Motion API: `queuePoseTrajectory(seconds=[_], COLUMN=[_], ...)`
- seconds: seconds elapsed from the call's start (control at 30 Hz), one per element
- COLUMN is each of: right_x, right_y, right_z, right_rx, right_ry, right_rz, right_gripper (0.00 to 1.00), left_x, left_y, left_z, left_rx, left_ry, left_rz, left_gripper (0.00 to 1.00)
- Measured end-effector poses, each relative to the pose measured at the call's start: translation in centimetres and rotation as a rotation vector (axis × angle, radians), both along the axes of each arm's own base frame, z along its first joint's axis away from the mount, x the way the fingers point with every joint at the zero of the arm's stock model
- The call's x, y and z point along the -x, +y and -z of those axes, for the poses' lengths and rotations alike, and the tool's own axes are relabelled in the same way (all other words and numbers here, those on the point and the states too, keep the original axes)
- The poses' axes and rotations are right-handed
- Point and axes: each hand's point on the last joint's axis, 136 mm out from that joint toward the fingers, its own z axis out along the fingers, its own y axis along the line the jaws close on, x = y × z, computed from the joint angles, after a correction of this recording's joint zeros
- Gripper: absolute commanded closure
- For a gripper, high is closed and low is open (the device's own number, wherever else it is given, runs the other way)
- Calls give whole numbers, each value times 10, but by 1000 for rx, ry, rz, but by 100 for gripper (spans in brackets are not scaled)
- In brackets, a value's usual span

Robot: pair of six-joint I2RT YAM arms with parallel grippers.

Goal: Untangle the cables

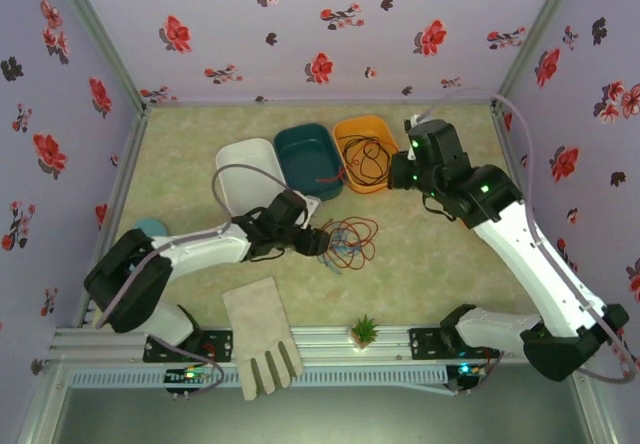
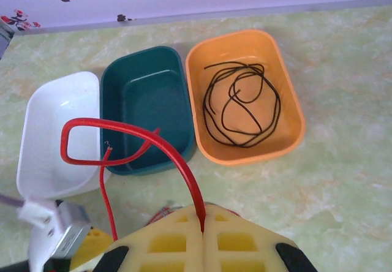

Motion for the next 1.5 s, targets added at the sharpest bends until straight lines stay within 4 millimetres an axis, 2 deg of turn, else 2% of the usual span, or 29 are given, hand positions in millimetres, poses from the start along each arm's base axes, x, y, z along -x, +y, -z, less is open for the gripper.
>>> queuePoseTrajectory(seconds=[0.13, 0.3, 0.47, 0.7, 0.8, 0.97, 1.13, 1.5], right_x=[-27, -67, -102, -149, -163, -174, -176, -161], right_y=[20, 46, 63, 90, 99, 106, 111, 134], right_z=[5, 17, 33, 70, 88, 115, 140, 198], right_rx=[-8, -3, 9, 24, 33, 59, 101, 214], right_ry=[-10, -14, -23, 11, 34, 65, 89, 162], right_rz=[0, 8, 45, 96, 114, 144, 161, 128], right_gripper=[98, 98, 98, 99, 99, 99, 99, 95], left_x=[-5, -14, -26, -48, -52, -53, -55, -56], left_y=[8, 23, 48, 87, 101, 121, 129, 133], left_z=[-29, -65, -83, -94, -96, -88, -85, -83], left_rx=[31, 65, 70, 46, 51, 54, 52, 50], left_ry=[-70, -170, -254, -323, -333, -323, -317, -313], left_rz=[-41, -124, -248, -440, -498, -569, -601, -616], left_gripper=[25, 1, 0, 0, 0, 0, 0, 0])
